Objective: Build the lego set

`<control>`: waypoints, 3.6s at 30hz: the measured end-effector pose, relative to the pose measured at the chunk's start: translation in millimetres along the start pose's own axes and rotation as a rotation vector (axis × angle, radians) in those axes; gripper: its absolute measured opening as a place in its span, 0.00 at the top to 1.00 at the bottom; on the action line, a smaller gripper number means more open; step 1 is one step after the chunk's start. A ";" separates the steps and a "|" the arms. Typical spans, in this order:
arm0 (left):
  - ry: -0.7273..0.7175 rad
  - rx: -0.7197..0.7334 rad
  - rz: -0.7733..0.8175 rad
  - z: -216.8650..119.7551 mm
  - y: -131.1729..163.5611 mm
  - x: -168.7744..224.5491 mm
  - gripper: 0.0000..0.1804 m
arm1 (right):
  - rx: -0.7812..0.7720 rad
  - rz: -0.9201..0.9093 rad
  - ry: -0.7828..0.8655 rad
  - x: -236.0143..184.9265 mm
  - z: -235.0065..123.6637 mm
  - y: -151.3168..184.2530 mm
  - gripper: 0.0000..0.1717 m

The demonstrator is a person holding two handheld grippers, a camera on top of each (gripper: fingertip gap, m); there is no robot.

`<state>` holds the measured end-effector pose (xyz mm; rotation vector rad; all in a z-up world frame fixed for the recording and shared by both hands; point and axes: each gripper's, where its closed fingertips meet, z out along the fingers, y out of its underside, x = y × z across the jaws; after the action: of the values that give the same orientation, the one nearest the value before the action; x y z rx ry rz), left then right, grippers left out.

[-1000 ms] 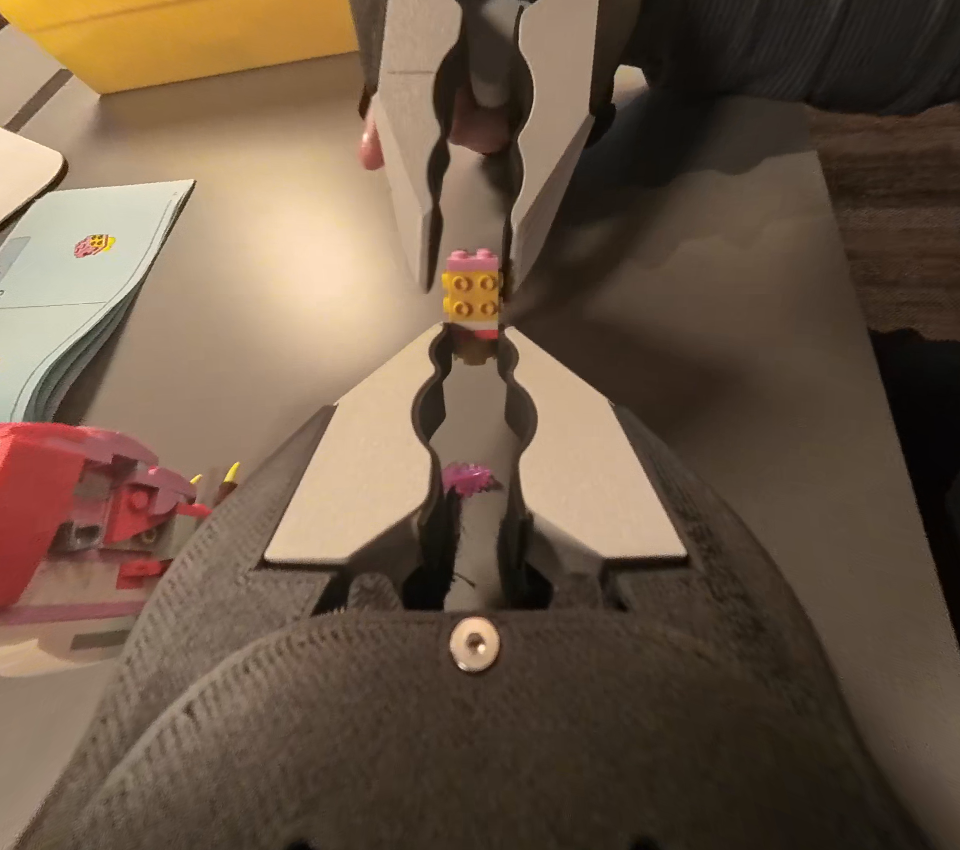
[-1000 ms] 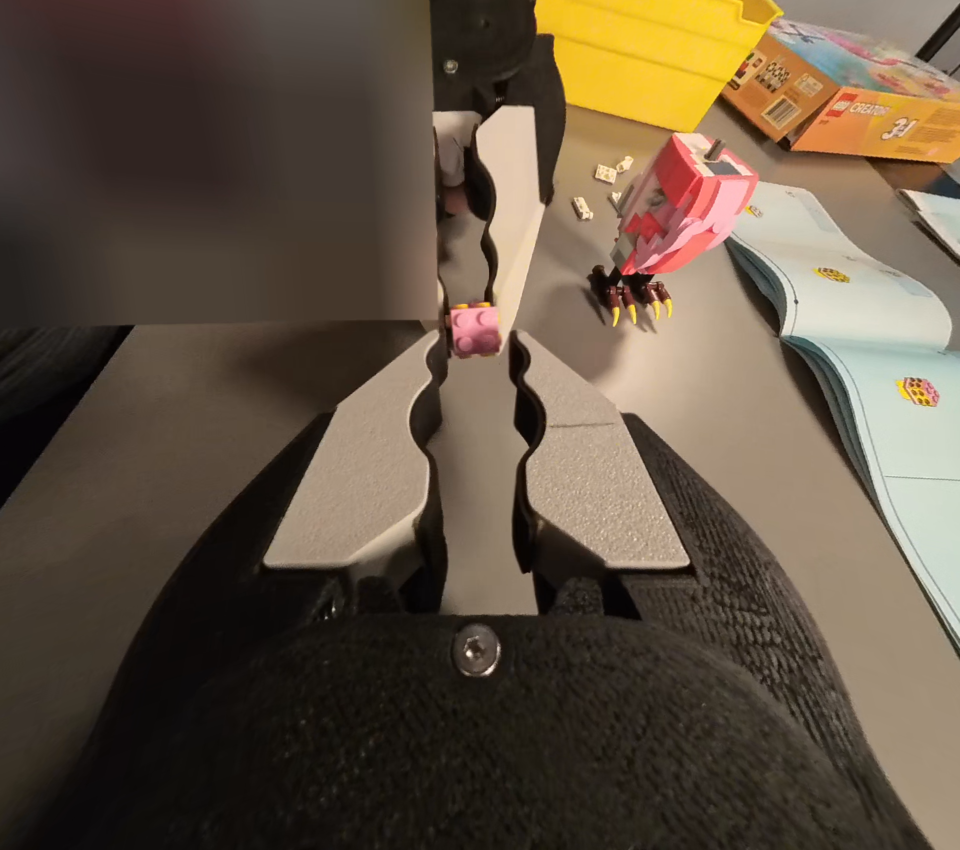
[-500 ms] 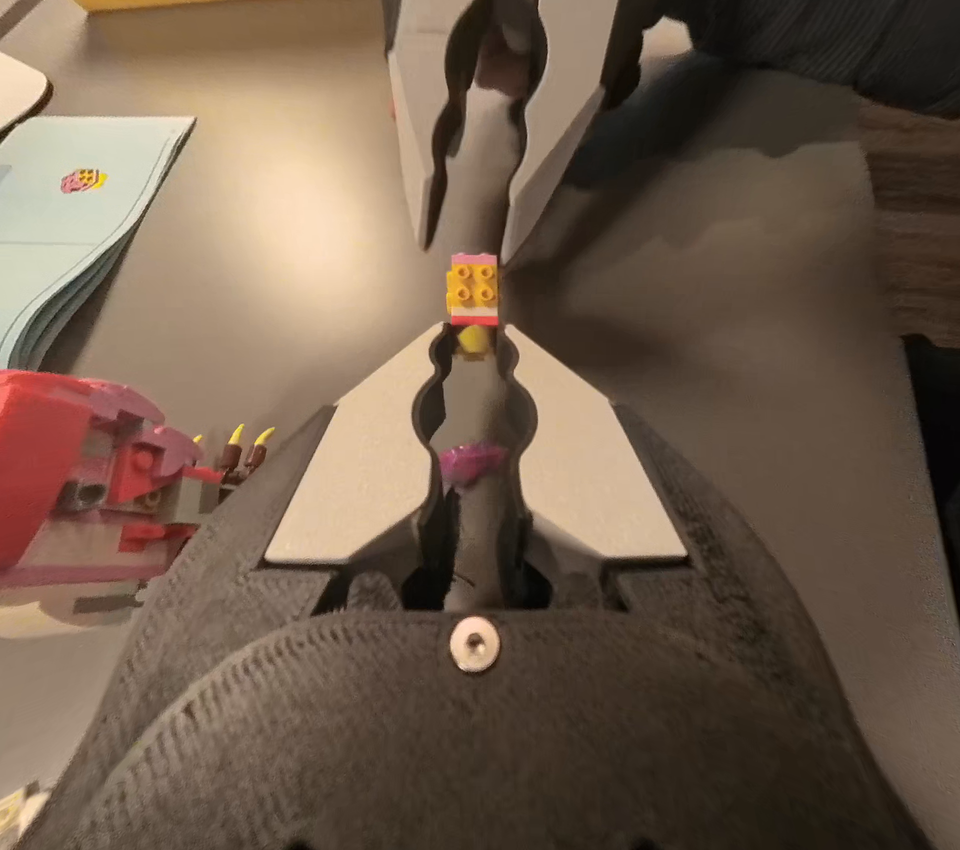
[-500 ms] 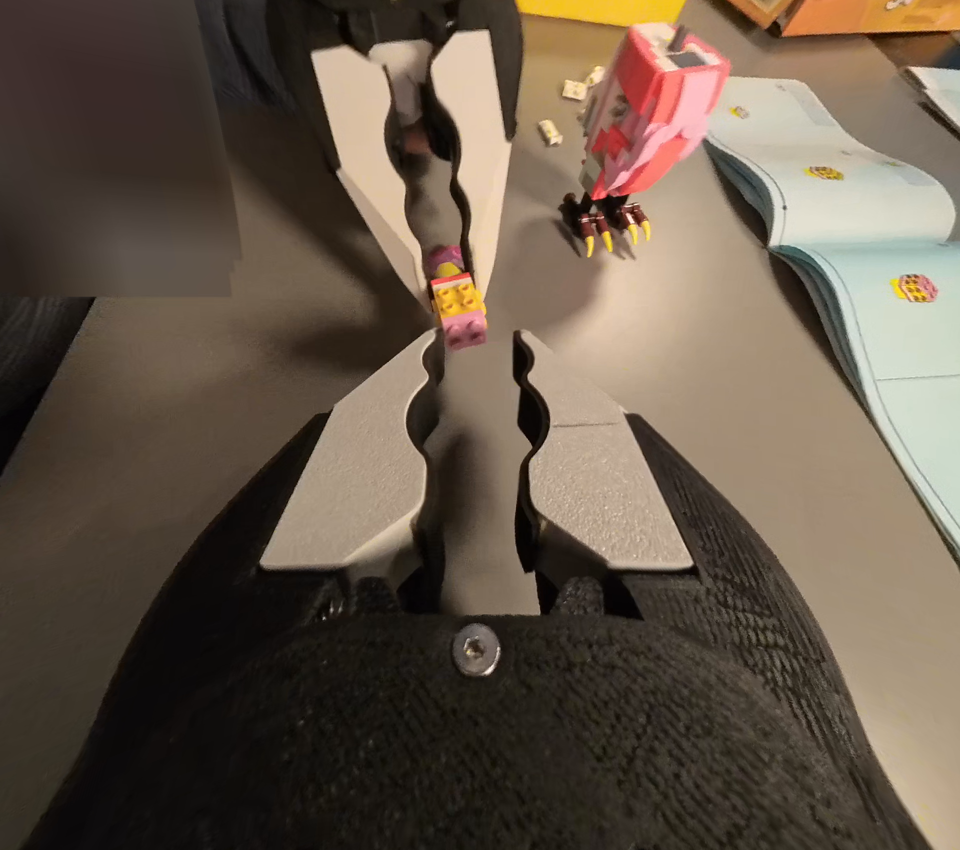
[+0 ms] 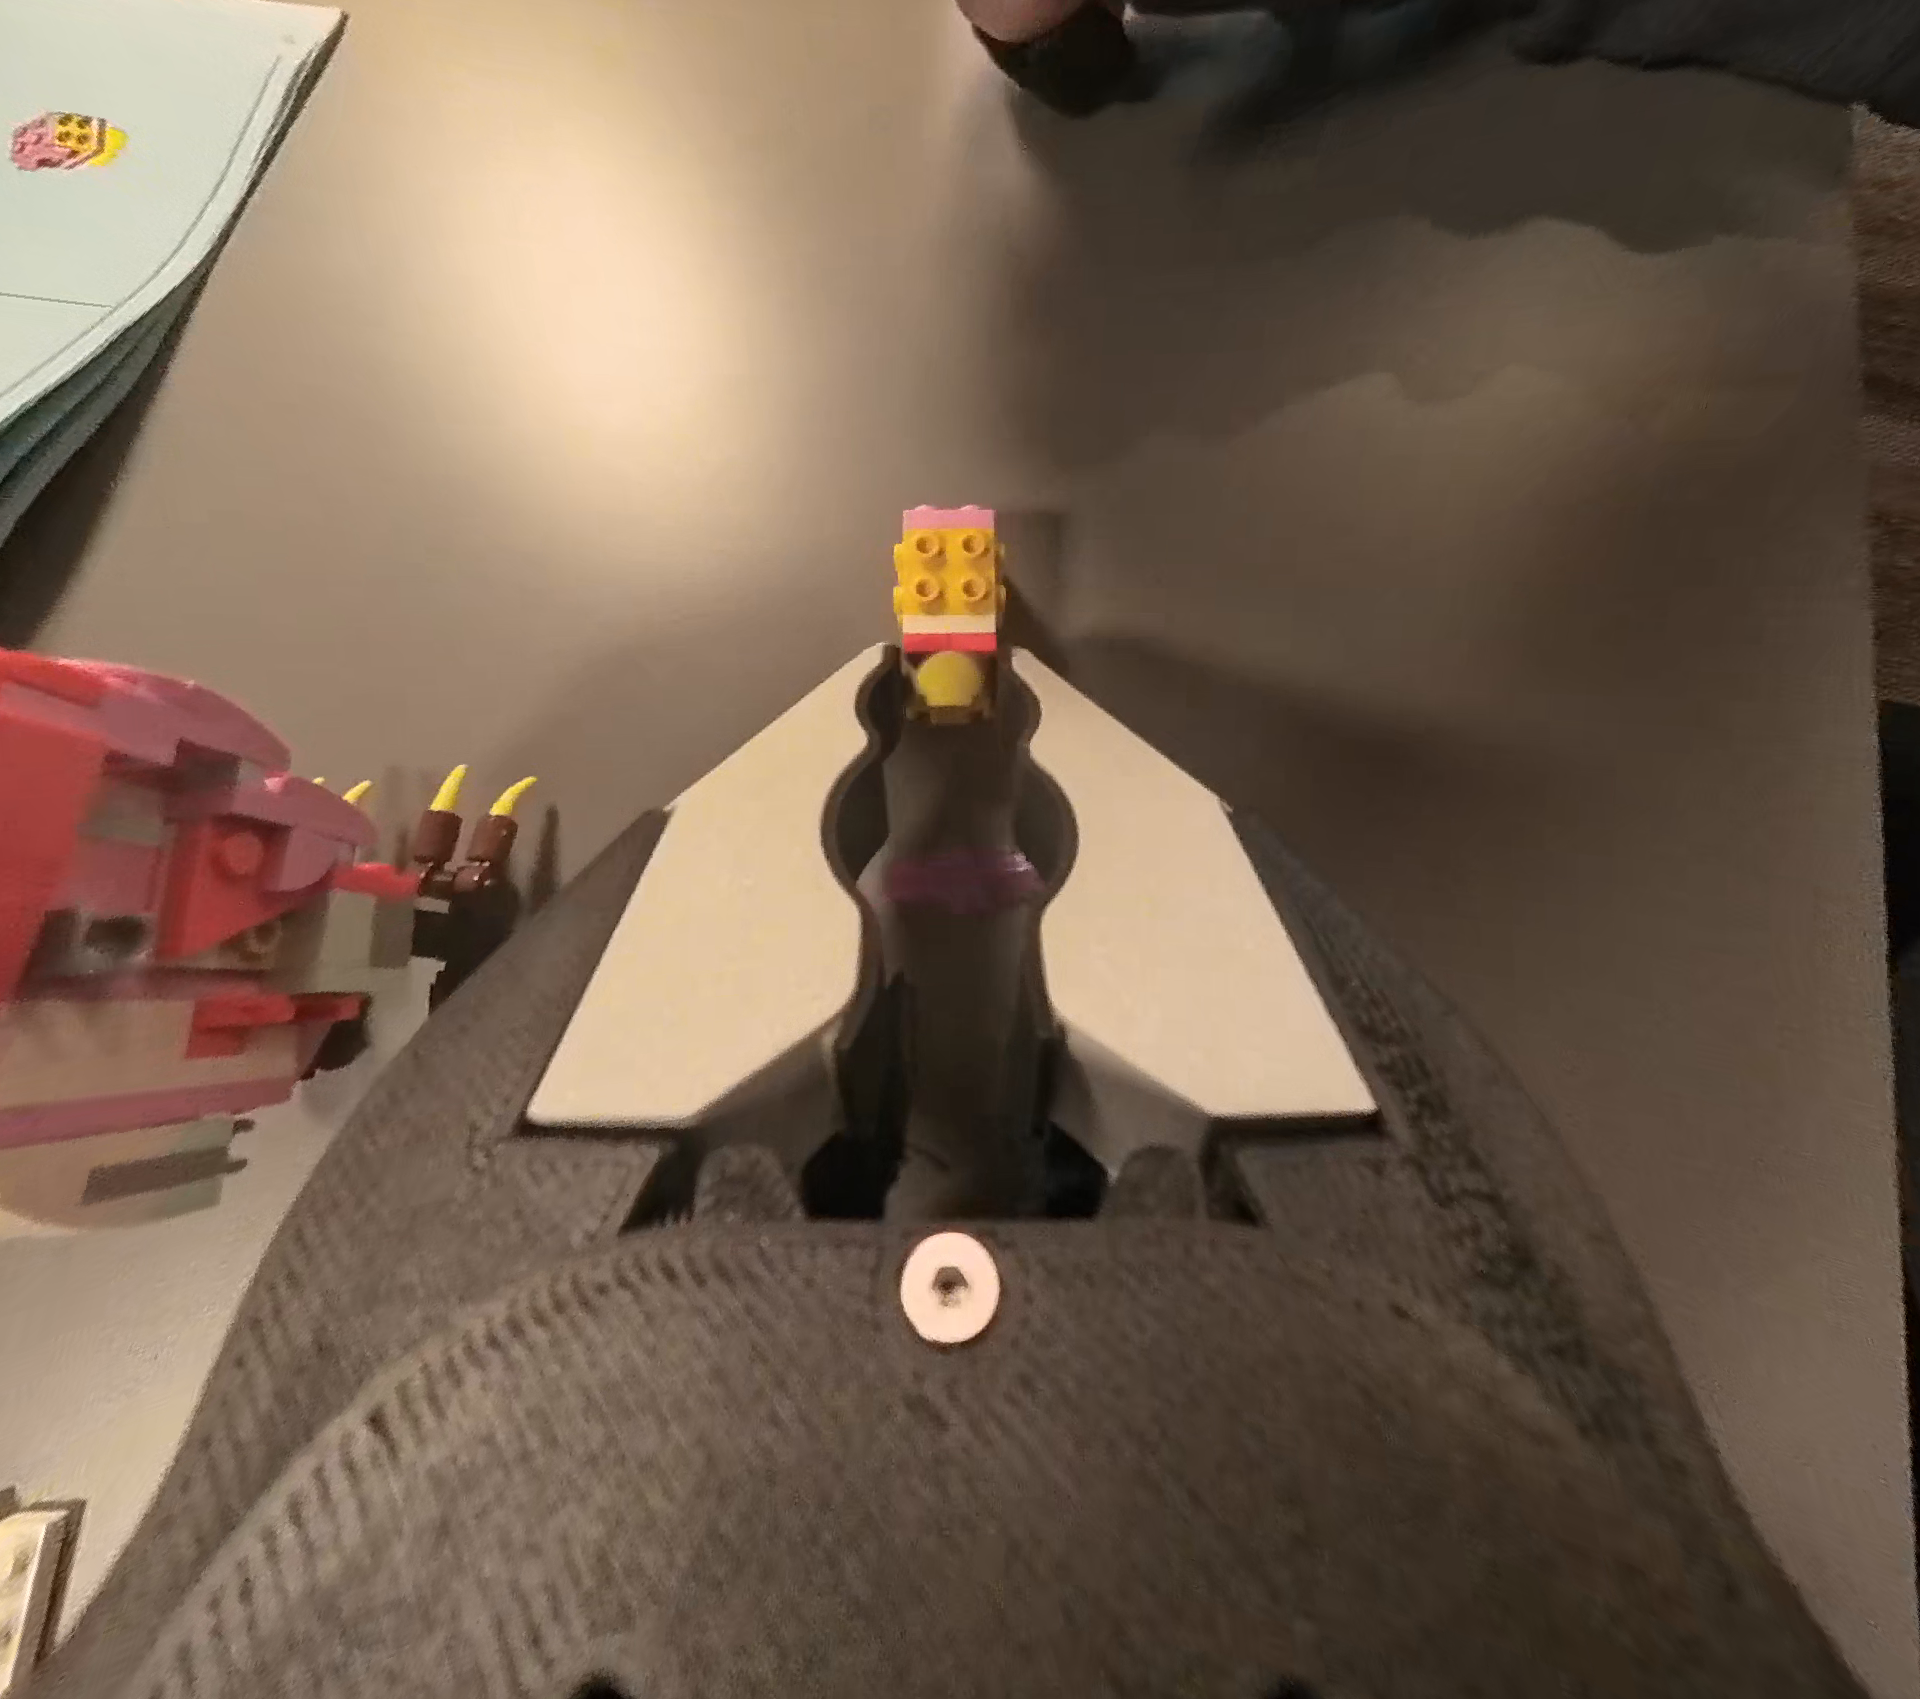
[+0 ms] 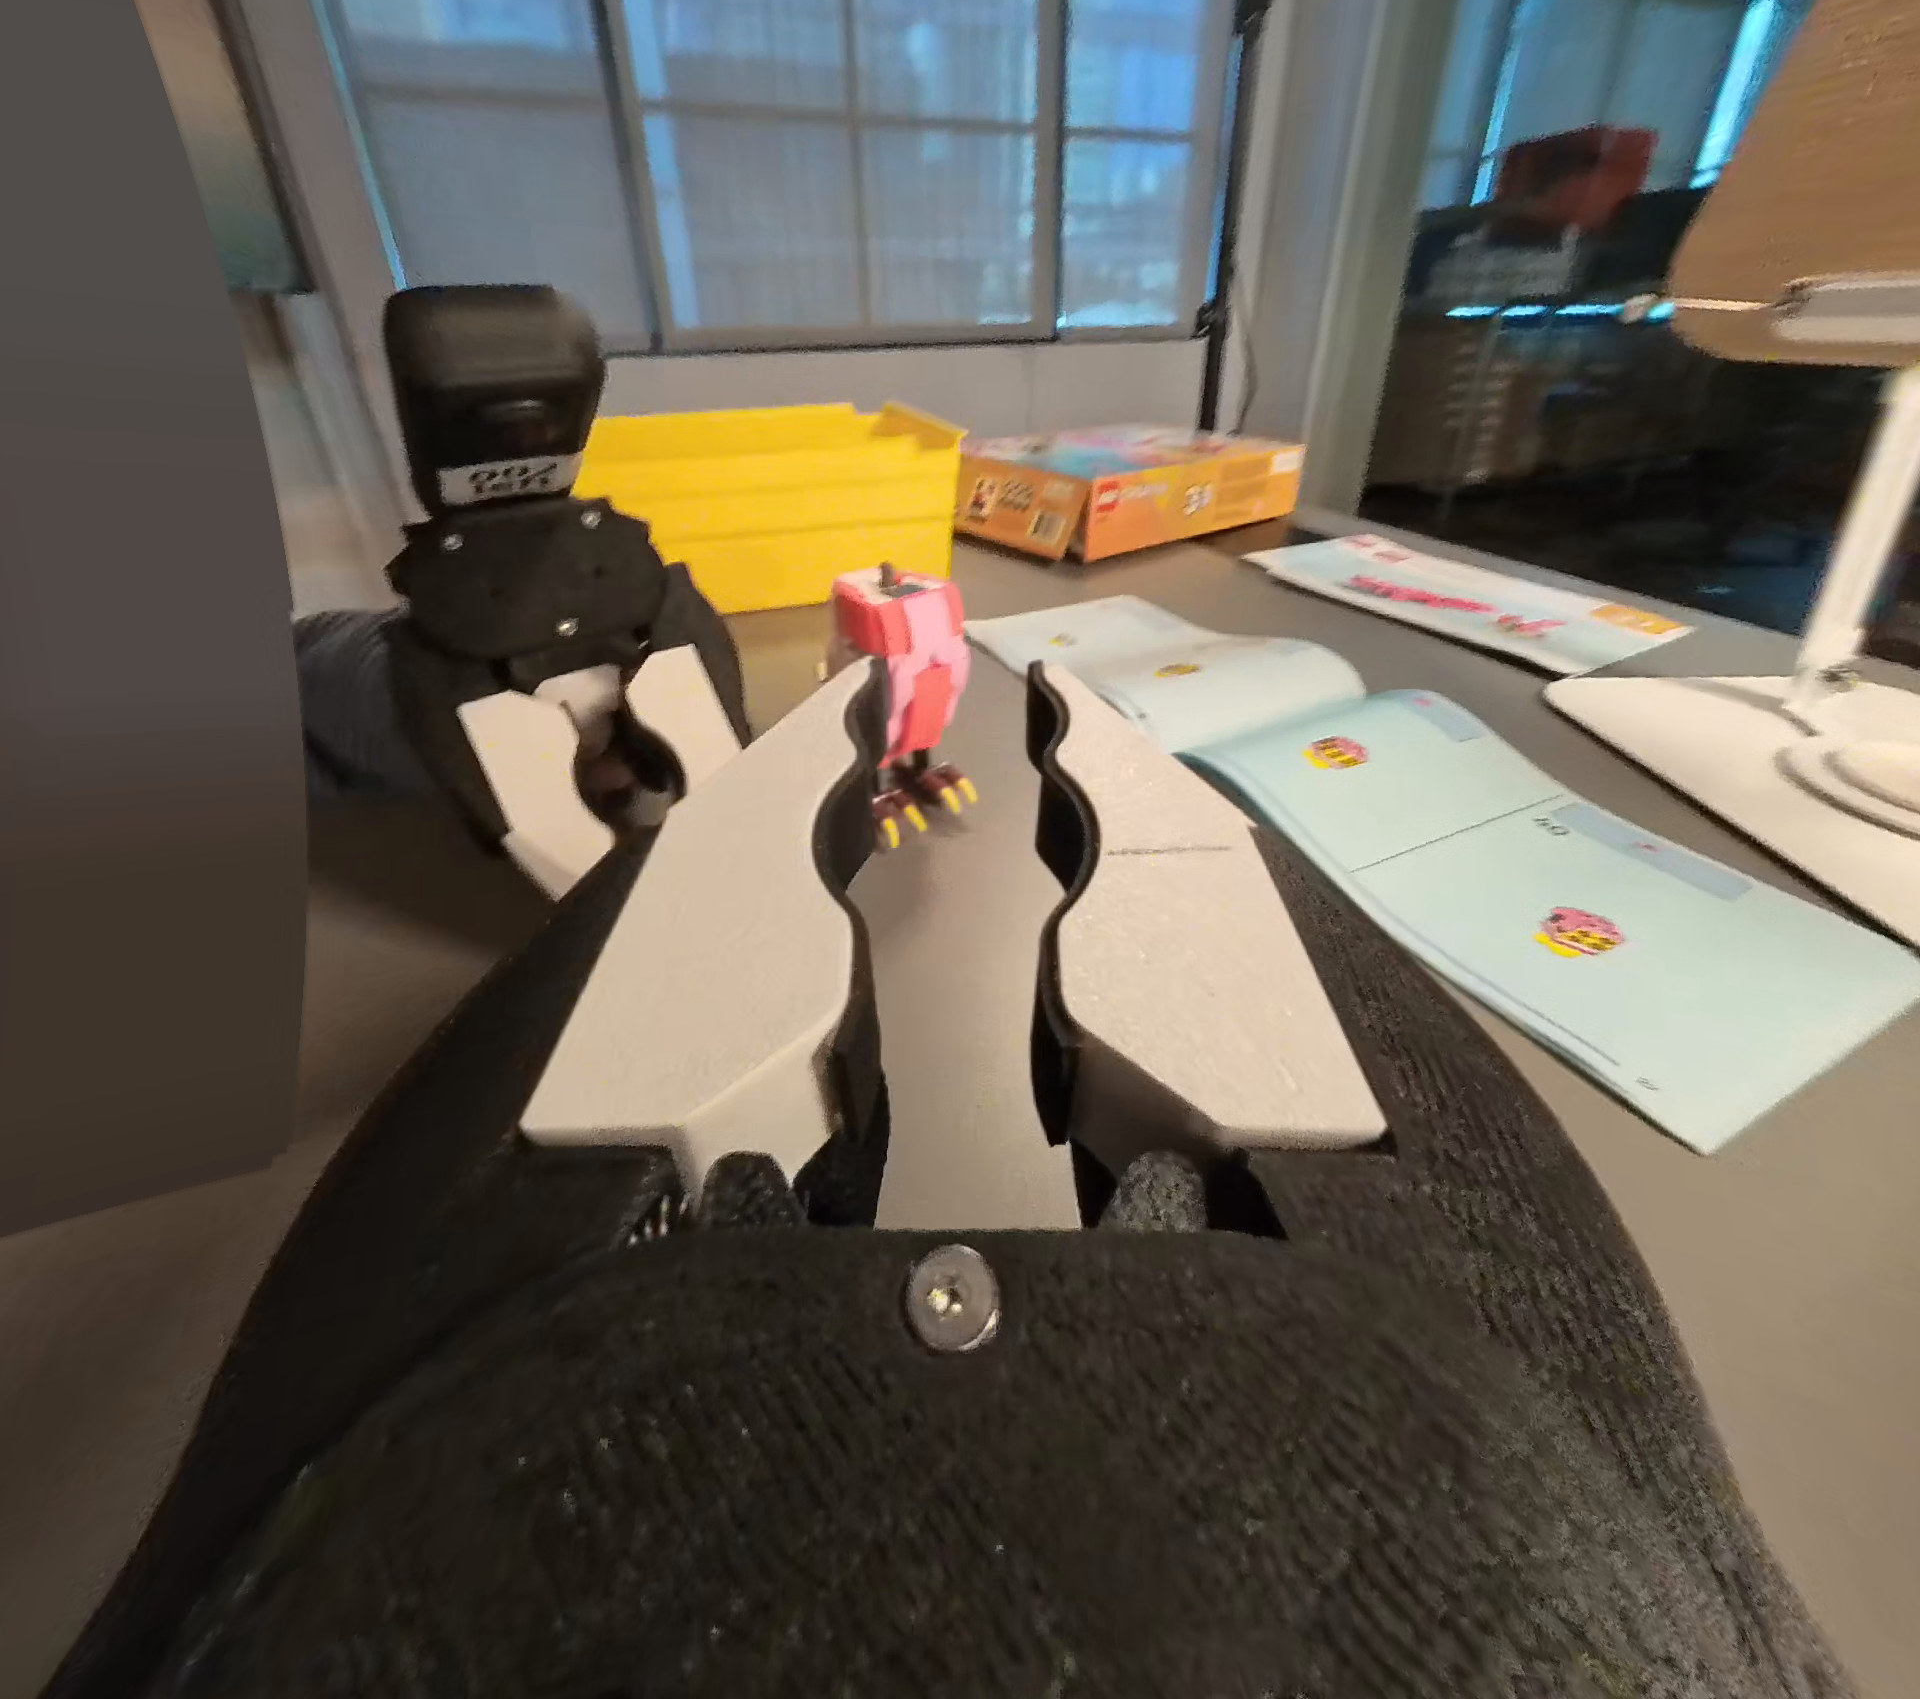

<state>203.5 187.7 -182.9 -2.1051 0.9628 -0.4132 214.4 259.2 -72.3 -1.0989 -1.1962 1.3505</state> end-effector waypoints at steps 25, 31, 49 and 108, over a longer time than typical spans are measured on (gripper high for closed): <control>-0.272 0.496 0.131 -53.3 -65.0 -15.5 0.70 | 0.042 -0.467 0.683 76.3 -52.7 -29.5 0.99; -0.311 0.492 0.101 -56.4 -63.0 -24.3 0.72 | 0.040 -0.464 0.678 75.7 -51.8 -28.5 0.99; -0.304 0.525 0.081 -61.8 -66.7 -23.6 0.73 | -0.035 -0.578 0.789 87.0 -63.4 -21.3 1.00; -0.591 -0.888 -0.686 -318.9 262.1 -265.1 1.00 | -0.250 -0.737 1.218 105.9 -100.4 -20.6 1.00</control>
<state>-281.1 113.0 -168.1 -3.0751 0.0023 0.4069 304.6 375.4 -64.2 -1.1667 -0.6738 -0.1235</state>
